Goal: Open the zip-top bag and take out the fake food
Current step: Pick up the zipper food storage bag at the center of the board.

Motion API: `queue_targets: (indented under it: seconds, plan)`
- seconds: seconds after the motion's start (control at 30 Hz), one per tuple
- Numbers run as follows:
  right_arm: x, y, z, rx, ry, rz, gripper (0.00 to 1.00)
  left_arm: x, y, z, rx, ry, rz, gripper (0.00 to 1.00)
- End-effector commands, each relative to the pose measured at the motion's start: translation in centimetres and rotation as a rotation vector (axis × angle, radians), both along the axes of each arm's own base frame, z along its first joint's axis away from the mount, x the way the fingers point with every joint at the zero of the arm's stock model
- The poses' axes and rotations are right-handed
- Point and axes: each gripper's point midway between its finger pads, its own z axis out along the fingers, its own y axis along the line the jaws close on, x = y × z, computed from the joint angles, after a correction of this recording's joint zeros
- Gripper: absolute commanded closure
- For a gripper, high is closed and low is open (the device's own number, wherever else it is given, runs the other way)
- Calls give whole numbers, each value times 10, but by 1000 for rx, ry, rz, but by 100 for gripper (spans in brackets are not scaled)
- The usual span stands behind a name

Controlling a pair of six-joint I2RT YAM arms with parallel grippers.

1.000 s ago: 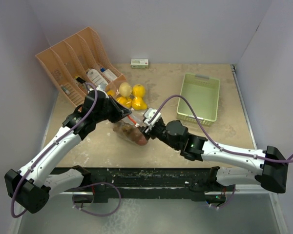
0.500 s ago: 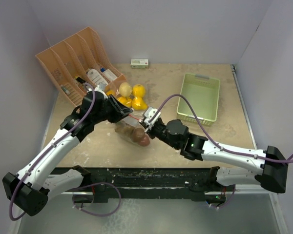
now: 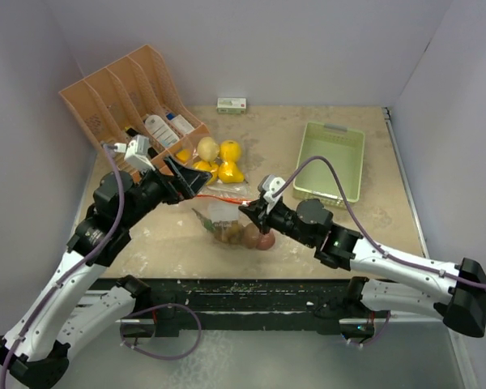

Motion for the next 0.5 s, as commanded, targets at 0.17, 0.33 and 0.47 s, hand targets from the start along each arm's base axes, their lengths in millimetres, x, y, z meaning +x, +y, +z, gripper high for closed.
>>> queue_targets:
  seconds: [0.17,0.33,0.47]
  plan:
    - [0,-1,2,99,169,143,100,-30,-56,66,84,-527,-481,1]
    - [-6,0,4,117,198,200,100,-33,-64,65,106,-667,-542,1]
    - [-17,1,10,130,190,259,100,-29,-70,52,150,-734,-580,1]
